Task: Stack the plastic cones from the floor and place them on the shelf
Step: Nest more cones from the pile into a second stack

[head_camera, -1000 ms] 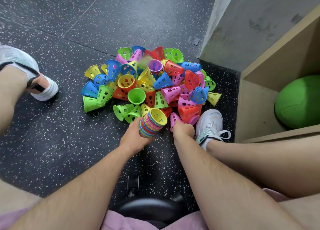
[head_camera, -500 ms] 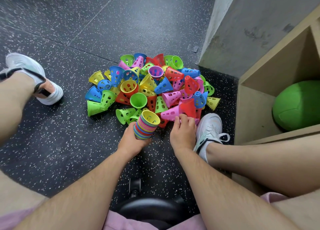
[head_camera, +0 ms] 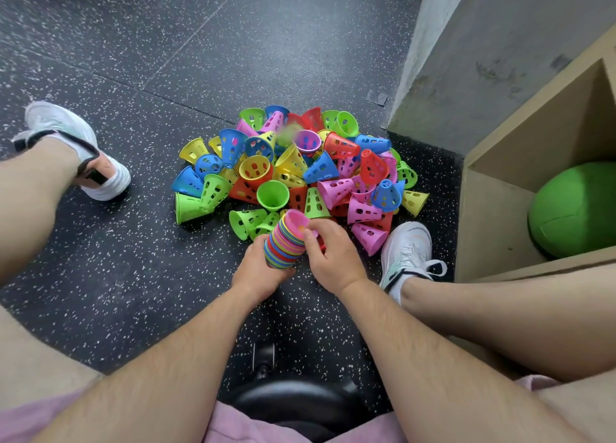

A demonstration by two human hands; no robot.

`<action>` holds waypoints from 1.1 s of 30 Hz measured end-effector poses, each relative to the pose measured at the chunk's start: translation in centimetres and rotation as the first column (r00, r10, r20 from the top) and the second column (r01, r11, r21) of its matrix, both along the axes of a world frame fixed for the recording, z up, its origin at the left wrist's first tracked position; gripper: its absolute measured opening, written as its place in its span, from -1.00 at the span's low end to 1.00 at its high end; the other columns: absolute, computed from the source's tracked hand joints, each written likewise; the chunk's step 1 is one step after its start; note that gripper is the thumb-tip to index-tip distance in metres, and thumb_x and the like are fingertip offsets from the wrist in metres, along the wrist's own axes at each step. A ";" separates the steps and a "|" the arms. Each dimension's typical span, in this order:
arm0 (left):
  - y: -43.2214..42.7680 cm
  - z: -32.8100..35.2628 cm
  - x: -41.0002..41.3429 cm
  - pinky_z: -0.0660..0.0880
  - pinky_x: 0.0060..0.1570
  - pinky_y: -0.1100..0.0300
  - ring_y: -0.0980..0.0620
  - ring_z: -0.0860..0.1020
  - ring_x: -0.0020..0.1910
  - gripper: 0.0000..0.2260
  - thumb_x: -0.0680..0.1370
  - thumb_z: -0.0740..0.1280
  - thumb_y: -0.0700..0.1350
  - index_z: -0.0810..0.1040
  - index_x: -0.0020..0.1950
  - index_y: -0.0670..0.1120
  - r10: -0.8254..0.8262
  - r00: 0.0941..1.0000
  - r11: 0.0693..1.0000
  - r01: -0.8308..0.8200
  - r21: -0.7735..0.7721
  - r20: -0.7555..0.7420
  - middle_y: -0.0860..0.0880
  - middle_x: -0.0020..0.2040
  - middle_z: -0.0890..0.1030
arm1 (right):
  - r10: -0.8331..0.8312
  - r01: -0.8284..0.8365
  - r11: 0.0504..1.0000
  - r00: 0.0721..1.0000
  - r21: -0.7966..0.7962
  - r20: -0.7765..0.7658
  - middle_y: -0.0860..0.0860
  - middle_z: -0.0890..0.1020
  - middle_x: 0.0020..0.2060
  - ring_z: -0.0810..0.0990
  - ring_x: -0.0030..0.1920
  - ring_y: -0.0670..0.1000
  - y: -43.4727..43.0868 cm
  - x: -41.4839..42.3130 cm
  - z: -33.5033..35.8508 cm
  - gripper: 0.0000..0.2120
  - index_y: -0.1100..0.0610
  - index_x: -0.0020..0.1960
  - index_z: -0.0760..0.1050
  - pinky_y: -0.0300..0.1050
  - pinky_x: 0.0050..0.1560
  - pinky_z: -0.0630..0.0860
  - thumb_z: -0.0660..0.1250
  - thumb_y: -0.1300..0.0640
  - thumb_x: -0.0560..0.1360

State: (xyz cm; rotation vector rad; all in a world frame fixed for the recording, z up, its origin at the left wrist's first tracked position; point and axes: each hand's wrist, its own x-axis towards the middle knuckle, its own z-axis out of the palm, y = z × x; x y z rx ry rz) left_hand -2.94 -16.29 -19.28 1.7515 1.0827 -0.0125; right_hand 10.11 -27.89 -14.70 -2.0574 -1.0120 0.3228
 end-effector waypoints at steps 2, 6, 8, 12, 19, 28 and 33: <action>0.0 0.0 0.0 0.60 0.12 -0.08 0.02 0.64 0.01 -0.35 0.18 0.53 0.14 0.40 0.22 0.20 -0.016 1.000 1.000 0.016 0.003 -0.016 0.06 0.10 0.61 | -0.004 0.001 0.999 0.998 -0.046 -0.060 -0.09 0.59 -0.06 0.53 0.03 -0.03 -0.2 -0.2 -0.2 -0.84 0.03 0.06 0.53 -0.08 0.10 0.46 0.22 -0.01 0.63; -0.3 0.3 0.0 0.58 0.12 -0.04 0.03 0.63 0.01 -0.43 0.26 0.57 0.06 0.39 0.18 0.23 -0.056 0.998 0.998 0.057 0.012 -0.033 0.06 0.11 0.62 | -0.178 0.172 0.982 0.981 -0.074 -0.079 -0.04 0.60 -0.09 0.53 -0.01 0.00 -0.5 0.4 -0.6 -0.87 0.06 0.03 0.52 -0.02 0.05 0.46 0.21 0.06 0.63; -0.4 0.4 0.0 0.57 0.13 -0.03 0.02 0.62 0.04 -0.43 0.27 0.57 0.06 0.38 0.18 0.23 -0.059 0.998 0.998 0.059 0.005 -0.033 0.05 0.13 0.61 | -0.321 0.313 0.944 0.945 -0.107 -0.067 -0.02 0.58 -0.07 0.51 0.03 0.03 -1.1 1.0 -1.1 -0.88 0.09 0.04 0.53 0.00 0.10 0.45 0.22 0.13 0.61; -0.1 -0.1 -0.4 0.58 0.18 -0.10 0.02 0.62 0.09 -0.39 0.17 0.53 0.18 0.35 0.14 0.32 -0.058 0.998 0.998 0.058 -0.018 -0.012 0.06 0.12 0.61 | -0.493 0.455 0.852 0.863 -0.259 -0.107 -0.05 0.52 -0.04 0.54 0.06 0.07 -2.6 1.9 -2.9 -0.89 0.05 0.06 0.51 0.04 0.17 0.49 0.26 0.13 0.56; 0.1 -0.6 -0.5 0.57 0.19 -0.09 0.01 0.62 0.11 -0.31 0.11 0.50 0.23 0.36 0.19 0.25 -0.058 0.998 0.998 0.058 -0.020 0.007 0.05 0.12 0.62 | -0.320 0.278 0.880 0.946 -0.385 -0.047 -0.14 0.51 0.18 0.35 0.26 -0.04 -2.8 1.1 -3.8 -0.87 0.02 -0.10 0.66 -0.20 0.14 0.31 0.33 0.07 0.46; 0.1 -0.5 -0.5 0.57 0.20 -0.11 0.02 0.62 0.11 -0.30 0.12 0.51 0.24 0.37 0.20 0.25 -0.067 0.998 0.998 0.067 -0.019 0.007 0.06 0.13 0.62 | -0.311 0.254 0.845 0.949 -0.471 -0.047 -0.17 0.50 0.36 0.33 0.37 -0.03 -4.1 1.2 -4.5 -0.74 0.05 0.08 0.68 -0.09 0.38 0.33 0.27 0.10 0.48; 0.2 -0.9 -0.8 0.58 0.18 -0.11 0.06 0.63 0.07 -0.32 0.13 0.54 0.22 0.38 0.20 0.27 -0.068 0.998 0.997 0.068 -0.028 0.005 0.09 0.11 0.62 | -0.309 0.278 0.871 0.951 -0.405 -0.011 -0.08 0.47 0.31 0.40 0.34 0.02 -3.9 1.4 -3.9 -0.61 0.10 0.28 0.53 -0.06 0.33 0.39 0.33 -0.05 0.52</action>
